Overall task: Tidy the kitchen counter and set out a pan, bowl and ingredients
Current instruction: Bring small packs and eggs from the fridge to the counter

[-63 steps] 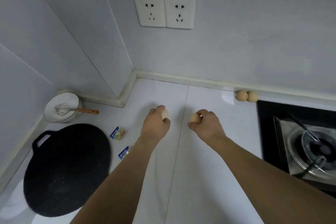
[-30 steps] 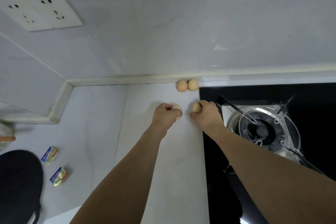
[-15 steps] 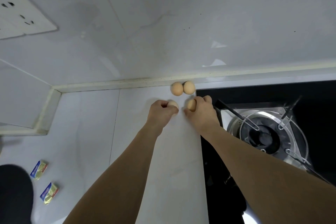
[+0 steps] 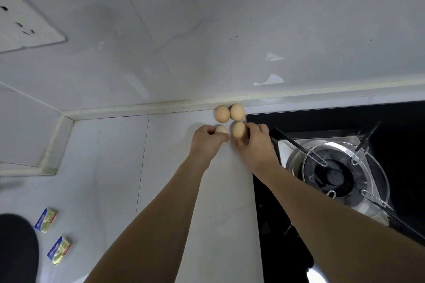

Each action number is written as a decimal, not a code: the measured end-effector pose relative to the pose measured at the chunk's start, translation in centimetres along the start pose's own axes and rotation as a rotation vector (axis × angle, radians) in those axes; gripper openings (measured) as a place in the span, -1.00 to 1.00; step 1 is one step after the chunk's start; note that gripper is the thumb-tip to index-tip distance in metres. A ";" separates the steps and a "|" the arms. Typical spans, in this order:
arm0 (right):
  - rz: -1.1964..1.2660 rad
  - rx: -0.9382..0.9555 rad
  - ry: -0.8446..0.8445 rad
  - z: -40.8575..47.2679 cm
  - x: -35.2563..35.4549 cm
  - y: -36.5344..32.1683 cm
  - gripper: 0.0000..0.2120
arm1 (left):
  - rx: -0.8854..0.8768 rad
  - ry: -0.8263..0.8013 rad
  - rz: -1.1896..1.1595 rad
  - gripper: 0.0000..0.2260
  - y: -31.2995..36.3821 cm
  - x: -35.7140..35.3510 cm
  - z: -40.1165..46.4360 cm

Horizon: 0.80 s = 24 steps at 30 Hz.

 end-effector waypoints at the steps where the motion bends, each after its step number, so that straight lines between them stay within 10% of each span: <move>1: 0.006 0.009 0.007 -0.1 0.1 0.1 -0.68 | 0.000 0.002 0.000 -0.71 0.0 -0.1 0.0; 24: 0.016 0.025 0.033 0.1 -0.2 0.4 -0.67 | -0.021 0.028 0.047 -0.70 0.4 -0.4 0.5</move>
Point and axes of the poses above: each hand's wrist, its own z-axis towards the middle knuckle, its own x-axis out of the back of the hand, y = z × x, the point moved 4 cm from there along z, towards the middle knuckle, and after that the axes turned 1 degree about z, right-handed, at the moved point
